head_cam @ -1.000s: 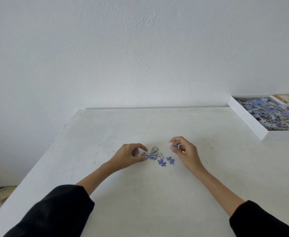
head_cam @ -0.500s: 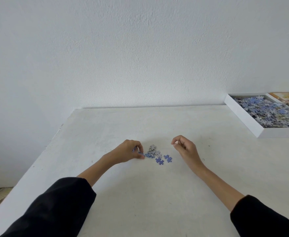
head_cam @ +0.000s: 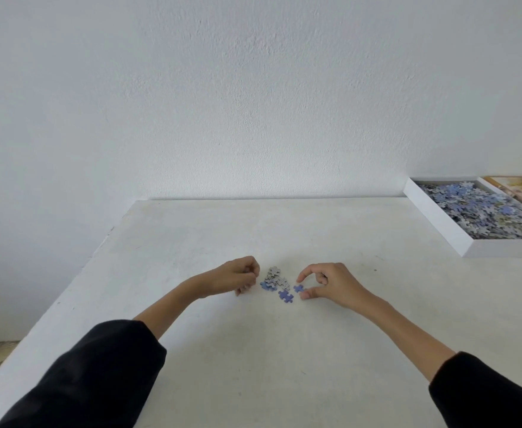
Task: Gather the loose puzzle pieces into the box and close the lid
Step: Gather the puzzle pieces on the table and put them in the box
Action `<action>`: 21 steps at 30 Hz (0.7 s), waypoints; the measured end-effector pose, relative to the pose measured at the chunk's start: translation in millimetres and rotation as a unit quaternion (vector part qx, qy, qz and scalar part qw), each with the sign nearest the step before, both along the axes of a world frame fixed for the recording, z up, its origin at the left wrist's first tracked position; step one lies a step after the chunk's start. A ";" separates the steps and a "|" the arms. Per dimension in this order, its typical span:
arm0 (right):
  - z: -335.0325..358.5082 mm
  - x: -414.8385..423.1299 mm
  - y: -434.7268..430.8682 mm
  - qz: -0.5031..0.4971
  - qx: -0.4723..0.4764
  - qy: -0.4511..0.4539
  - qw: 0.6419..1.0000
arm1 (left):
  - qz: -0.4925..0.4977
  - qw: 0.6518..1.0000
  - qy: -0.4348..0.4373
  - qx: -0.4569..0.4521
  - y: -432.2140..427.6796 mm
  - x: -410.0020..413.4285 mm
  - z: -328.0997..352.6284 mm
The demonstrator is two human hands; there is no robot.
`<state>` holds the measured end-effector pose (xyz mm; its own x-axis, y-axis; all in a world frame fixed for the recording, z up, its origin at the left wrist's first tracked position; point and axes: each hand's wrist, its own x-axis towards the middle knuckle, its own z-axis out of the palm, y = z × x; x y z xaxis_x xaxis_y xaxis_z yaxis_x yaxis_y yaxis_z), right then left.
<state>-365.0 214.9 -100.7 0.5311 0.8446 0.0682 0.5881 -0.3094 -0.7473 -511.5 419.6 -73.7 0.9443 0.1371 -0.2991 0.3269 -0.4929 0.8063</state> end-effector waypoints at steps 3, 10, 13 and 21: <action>1.3 -1.1 1.7 0.003 -0.014 -0.001 1.000 | 0.065 0.980 0.025 -0.185 -0.5 -2.7 1.1; 6.6 1.6 4.3 0.017 -0.100 0.038 0.994 | 0.128 0.967 0.052 -0.214 -1.8 -2.3 0.6; -1.3 -5.0 4.1 -0.033 -0.048 0.041 0.997 | 0.134 0.967 0.069 -0.205 -6.7 -0.6 0.4; -10.3 0.8 -4.5 -0.136 0.193 0.342 0.909 | 0.023 0.981 -0.135 0.141 -10.6 8.4 -19.6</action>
<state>-364.2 210.4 -111.0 0.7461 0.6591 -0.0941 -0.1151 -0.0115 -0.9933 -503.1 409.0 -93.3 0.9746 0.2233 0.0171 0.1476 -0.6979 0.7008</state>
